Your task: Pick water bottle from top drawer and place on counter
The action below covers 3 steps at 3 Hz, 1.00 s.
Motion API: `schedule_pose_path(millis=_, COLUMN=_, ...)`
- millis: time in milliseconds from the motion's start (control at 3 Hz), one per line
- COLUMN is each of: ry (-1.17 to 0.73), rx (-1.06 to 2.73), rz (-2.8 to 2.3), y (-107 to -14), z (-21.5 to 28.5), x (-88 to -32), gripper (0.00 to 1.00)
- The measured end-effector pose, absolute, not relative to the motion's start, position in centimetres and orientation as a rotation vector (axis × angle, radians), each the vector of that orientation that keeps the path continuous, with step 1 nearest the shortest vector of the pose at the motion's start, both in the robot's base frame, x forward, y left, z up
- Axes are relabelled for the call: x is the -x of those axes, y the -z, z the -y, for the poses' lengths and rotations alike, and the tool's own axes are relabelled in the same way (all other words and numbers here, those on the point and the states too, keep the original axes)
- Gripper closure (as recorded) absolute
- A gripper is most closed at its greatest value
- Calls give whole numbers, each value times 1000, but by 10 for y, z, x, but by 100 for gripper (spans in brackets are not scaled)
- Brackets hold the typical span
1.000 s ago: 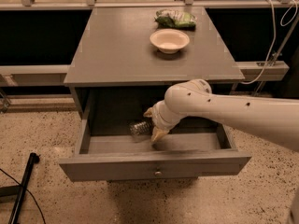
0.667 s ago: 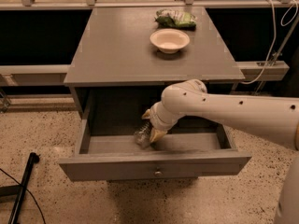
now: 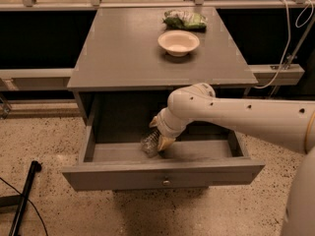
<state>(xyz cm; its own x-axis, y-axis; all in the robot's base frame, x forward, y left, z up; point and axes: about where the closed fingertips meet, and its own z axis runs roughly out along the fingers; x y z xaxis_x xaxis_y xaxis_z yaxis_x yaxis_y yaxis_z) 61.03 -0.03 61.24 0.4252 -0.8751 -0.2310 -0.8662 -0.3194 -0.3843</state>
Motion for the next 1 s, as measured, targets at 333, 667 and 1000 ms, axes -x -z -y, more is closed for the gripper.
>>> schedule_pose_path(millis=333, ry=5, rx=2226, rz=-1427, y=-626, z=-2, x=-602, gripper=65)
schedule_pose_path(millis=667, ry=-72, rx=2176, rz=-1364, y=-644, z=-3, x=-590, gripper=89)
schedule_pose_path(millis=1000, ry=-116, rx=2078, rz=-1308, y=-689, z=2, x=-570, gripper=100)
